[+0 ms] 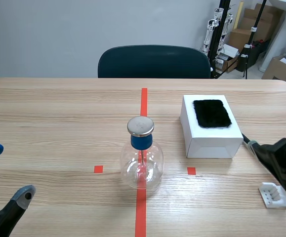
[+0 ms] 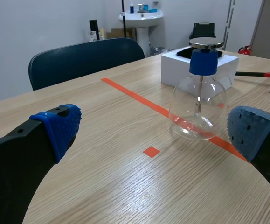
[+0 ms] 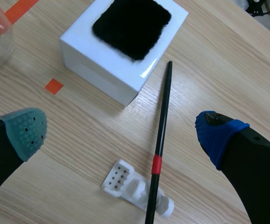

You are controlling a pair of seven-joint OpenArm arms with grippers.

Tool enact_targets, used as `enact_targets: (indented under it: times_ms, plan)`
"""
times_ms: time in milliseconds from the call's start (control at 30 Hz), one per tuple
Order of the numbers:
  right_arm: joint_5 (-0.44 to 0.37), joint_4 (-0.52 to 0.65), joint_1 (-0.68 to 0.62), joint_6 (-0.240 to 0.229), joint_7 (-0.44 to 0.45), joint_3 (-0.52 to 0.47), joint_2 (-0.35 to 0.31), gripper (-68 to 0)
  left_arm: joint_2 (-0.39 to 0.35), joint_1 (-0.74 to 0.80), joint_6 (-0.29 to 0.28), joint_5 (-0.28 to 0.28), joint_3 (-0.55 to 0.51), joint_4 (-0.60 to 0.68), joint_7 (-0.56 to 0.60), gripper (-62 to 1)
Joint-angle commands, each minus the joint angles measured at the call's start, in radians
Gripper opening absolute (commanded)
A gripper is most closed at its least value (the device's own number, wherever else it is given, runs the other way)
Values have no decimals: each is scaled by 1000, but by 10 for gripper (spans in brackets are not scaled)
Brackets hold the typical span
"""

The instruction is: Do the electroscope experiment. pick up the black charging rod

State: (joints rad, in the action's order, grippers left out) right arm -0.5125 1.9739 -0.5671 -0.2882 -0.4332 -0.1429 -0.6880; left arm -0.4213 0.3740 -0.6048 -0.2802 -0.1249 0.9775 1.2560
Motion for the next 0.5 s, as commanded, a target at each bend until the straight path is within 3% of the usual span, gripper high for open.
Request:
enact_targets:
  times_ms: [0,167,367,467]
  plan:
    - [-13,5,37,4,-37,-13,-8,-6,-4,-10,-12,-21,1,2,37,14]
    - [-23,0,122,4,-219,10,-8,-6,-4,-47,-12,-81,1,-63,89,14]
    - [-23,-66,275,4,-499,95,-7,-6,-3,-95,-12,-111,1,-145,135,14]
    - [-30,-126,350,4,-563,129,-6,-6,-3,-117,-12,-115,1,-183,156,14]
